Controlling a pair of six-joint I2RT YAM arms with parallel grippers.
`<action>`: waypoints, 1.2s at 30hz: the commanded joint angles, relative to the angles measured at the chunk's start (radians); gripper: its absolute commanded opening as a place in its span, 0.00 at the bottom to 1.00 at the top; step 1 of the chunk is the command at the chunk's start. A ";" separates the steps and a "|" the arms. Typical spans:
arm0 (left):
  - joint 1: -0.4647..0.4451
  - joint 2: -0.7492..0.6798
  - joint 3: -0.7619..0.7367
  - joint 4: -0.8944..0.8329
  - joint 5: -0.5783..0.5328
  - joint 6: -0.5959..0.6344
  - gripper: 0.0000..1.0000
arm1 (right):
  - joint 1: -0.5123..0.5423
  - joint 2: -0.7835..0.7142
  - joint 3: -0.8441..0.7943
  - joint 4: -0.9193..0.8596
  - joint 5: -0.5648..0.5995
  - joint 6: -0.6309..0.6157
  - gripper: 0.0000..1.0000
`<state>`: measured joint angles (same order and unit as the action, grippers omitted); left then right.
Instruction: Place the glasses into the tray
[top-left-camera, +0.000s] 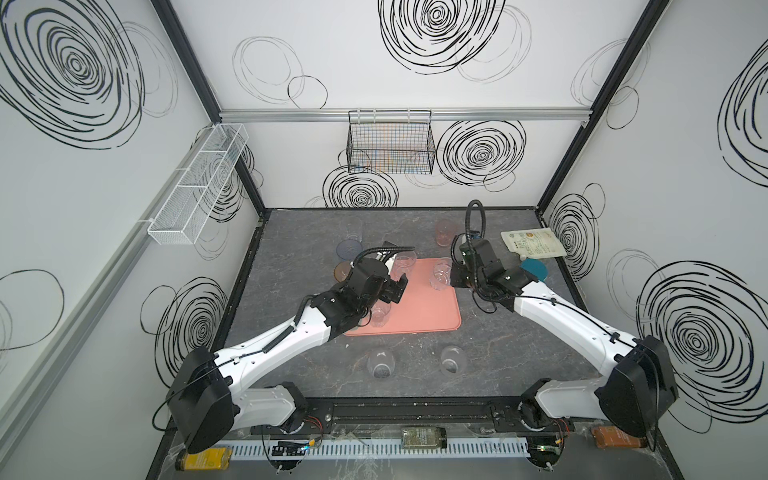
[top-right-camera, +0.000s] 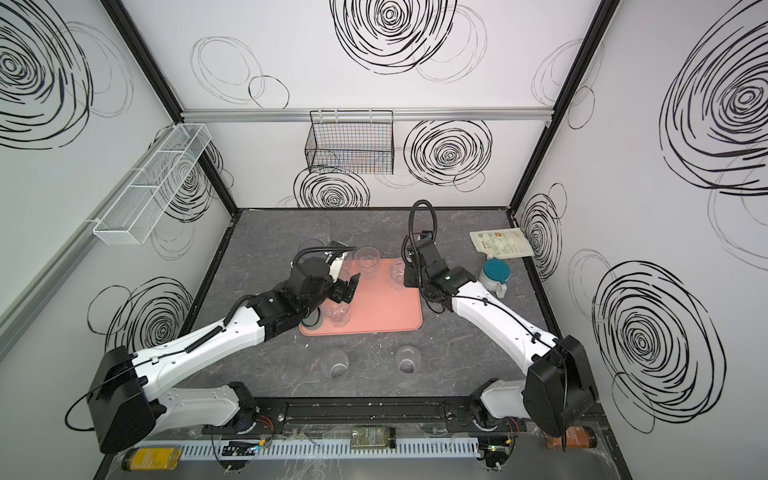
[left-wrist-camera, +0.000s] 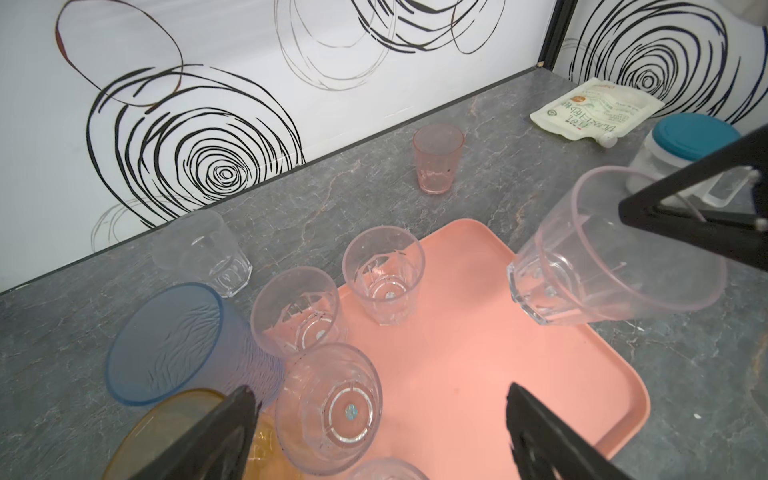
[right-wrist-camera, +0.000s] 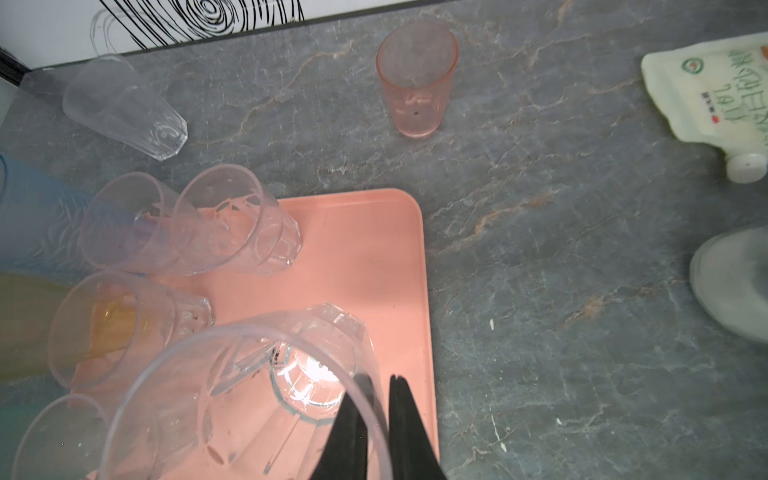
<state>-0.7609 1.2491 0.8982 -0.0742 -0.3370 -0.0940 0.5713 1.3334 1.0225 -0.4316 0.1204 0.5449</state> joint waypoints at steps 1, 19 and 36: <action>0.009 -0.040 -0.030 0.076 0.007 -0.019 0.96 | 0.030 -0.012 -0.015 -0.002 0.035 0.071 0.11; 0.037 -0.092 -0.119 0.114 -0.073 0.001 0.96 | 0.134 0.170 0.007 0.038 -0.020 0.176 0.11; 0.041 -0.091 -0.131 0.121 -0.141 0.016 0.96 | 0.165 0.430 0.199 0.030 -0.011 0.128 0.13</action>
<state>-0.7296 1.1713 0.7757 0.0021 -0.4423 -0.0929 0.7284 1.7378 1.1751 -0.3985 0.0864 0.6762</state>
